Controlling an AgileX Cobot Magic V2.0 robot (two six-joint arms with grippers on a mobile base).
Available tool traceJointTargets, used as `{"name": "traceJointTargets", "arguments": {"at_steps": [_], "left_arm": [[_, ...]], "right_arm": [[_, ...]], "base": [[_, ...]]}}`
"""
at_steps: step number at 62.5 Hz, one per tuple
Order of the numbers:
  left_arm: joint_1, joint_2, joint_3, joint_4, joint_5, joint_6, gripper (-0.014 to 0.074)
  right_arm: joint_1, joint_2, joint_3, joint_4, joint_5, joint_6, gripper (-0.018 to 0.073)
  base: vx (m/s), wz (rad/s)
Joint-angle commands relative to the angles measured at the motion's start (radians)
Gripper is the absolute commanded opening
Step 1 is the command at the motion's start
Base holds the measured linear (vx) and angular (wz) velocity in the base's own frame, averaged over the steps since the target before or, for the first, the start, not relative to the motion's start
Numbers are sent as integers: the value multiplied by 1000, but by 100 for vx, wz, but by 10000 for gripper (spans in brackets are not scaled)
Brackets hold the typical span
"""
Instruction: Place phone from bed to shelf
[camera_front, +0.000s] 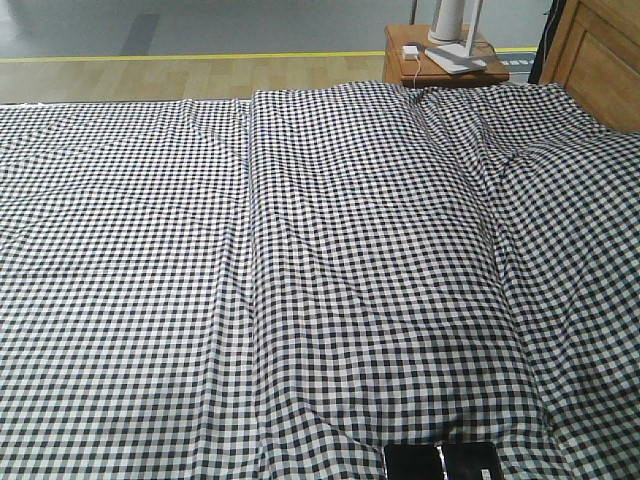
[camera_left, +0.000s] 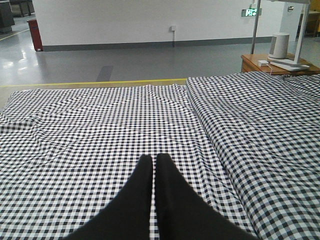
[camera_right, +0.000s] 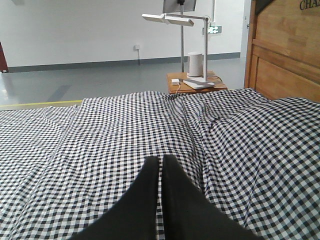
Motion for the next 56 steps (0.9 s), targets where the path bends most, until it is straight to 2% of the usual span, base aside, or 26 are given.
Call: {"name": "traceJointTargets", "arguments": {"at_steps": [1,56], "left_arm": [[-3,-7,7,-9,-74,0,1],[-3,-7,7,-9,-74,0,1]], "right_arm": [[-7,-10,9,-12,-75,-1,-5],[-7,-10,9,-12,-75,-1,-5]], "base": [[0,0],[0,0]]}}
